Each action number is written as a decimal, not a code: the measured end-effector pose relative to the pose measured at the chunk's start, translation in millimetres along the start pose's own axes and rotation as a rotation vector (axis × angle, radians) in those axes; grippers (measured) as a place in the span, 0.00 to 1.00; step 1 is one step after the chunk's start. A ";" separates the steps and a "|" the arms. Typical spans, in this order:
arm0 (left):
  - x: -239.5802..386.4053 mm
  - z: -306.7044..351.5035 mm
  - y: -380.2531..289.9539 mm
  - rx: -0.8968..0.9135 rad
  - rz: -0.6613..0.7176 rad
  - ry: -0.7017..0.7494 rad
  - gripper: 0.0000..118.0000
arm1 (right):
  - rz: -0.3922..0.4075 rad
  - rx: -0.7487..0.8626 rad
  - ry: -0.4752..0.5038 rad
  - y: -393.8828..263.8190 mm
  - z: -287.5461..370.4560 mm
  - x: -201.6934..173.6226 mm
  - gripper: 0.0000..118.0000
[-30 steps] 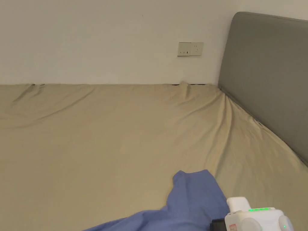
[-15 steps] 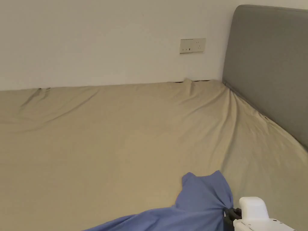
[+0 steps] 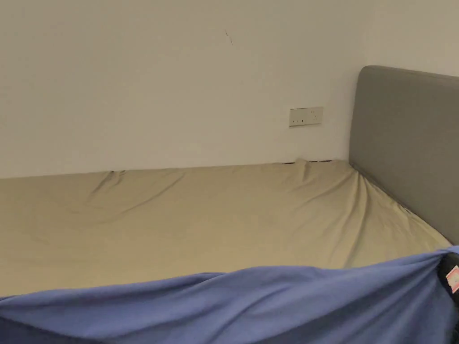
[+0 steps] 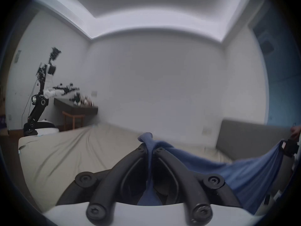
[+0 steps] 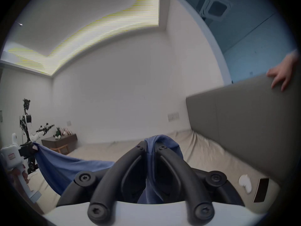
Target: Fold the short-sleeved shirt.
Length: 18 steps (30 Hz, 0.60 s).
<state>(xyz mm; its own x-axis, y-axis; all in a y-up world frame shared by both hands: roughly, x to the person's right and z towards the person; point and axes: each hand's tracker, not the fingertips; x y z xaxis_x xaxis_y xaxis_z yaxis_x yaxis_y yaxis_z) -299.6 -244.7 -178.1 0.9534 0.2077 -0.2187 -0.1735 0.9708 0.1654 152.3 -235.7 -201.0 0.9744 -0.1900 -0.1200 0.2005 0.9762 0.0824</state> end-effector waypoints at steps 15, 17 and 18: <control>33.6 -133.8 128.6 0.057 0.011 -0.146 0.04 | 0.187 0.187 0.024 128.4 -120.2 -27.1 0.09; 33.7 -167.8 127.0 0.008 0.060 -0.156 0.04 | 0.224 0.180 0.015 129.3 -154.5 -30.8 0.09; 33.9 -186.6 125.8 -0.012 0.101 -0.170 0.04 | 0.239 0.176 0.011 130.3 -172.7 -25.8 0.09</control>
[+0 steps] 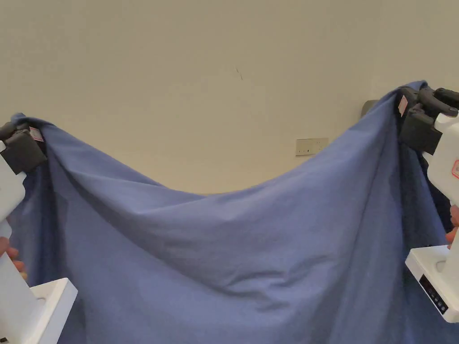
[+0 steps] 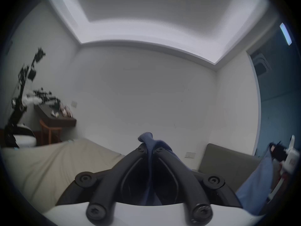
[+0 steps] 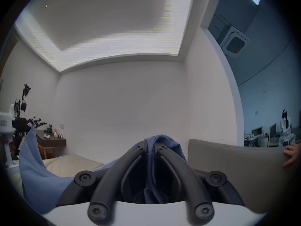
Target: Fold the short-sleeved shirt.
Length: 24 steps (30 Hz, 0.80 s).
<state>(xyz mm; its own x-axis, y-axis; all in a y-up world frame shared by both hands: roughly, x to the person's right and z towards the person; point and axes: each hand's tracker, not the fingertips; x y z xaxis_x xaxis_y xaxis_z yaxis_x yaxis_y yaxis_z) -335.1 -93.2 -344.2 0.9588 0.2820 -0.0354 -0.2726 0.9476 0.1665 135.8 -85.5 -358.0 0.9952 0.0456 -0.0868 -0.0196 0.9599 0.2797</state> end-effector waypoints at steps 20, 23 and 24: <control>-5.7 -123.6 0.6 0.119 0.066 -0.031 0.04 | 0.200 0.157 -0.112 -9.4 -139.3 11.7 0.09; -10.2 -110.3 -22.0 0.076 0.055 -0.038 0.04 | 0.202 0.091 -0.068 -32.8 -123.1 15.7 0.09; -11.8 -101.9 -31.6 0.059 0.038 -0.032 0.04 | 0.210 0.080 -0.058 -42.8 -110.8 13.4 0.09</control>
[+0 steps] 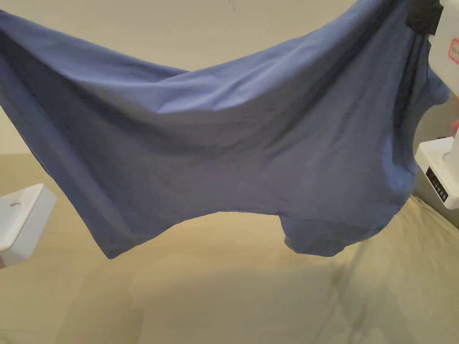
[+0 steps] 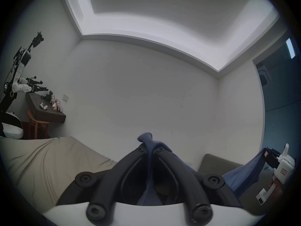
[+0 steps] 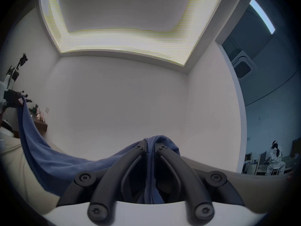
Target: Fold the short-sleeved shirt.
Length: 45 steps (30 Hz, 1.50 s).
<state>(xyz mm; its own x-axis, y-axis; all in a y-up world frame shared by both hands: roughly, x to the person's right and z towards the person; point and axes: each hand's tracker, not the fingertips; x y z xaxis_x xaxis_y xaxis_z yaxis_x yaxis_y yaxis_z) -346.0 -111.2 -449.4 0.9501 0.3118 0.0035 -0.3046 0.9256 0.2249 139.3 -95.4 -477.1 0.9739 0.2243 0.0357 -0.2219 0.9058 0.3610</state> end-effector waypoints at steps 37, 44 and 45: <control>-141.8 325.9 -291.3 -1.335 -0.423 0.141 0.04 | 0.045 -1.386 0.414 -272.1 430.8 -28.0 0.09; -124.5 340.5 -255.4 -1.145 -0.424 0.162 0.37 | 0.097 -1.281 0.352 -231.3 437.2 -20.3 0.99; -119.3 345.3 -240.9 -1.064 -0.412 0.172 0.76 | 0.092 -1.238 0.313 -220.0 439.8 -15.7 1.00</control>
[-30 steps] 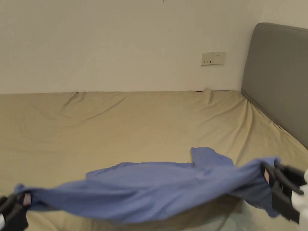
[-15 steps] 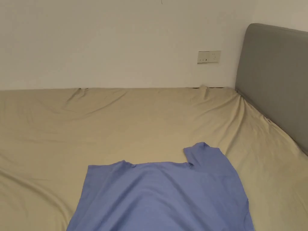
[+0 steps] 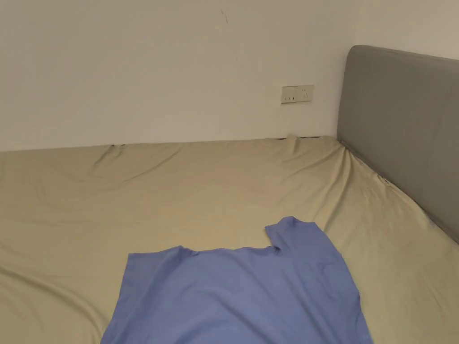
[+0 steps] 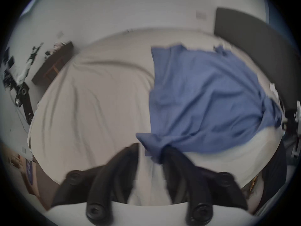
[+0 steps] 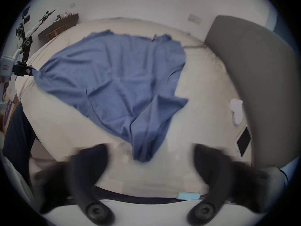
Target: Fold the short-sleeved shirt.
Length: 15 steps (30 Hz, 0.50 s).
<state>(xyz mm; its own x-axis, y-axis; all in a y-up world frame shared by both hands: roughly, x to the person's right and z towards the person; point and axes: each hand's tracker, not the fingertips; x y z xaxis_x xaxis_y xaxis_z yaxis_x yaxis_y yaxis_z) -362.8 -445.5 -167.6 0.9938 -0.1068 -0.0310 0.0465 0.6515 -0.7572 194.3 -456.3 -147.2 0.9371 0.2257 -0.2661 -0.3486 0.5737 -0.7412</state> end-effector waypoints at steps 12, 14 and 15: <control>3.0 99.2 30.0 0.465 0.280 -0.098 0.22 | -0.403 0.515 -0.014 38.7 105.7 14.9 0.11; 0.4 94.6 32.2 0.434 0.305 -0.076 0.04 | -0.423 0.532 -0.005 38.8 106.8 14.2 0.06; -2.9 91.8 31.1 0.416 0.302 -0.094 0.01 | -0.427 0.509 0.055 39.2 103.6 15.5 0.06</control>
<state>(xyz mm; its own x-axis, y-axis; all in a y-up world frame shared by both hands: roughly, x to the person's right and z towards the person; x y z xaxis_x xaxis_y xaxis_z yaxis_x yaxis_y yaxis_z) -355.0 -356.0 -131.2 0.9731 0.1871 -0.1347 -0.2262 0.8881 -0.4002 193.6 -348.7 -116.5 0.9891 -0.1368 -0.0546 0.1029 0.9071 -0.4081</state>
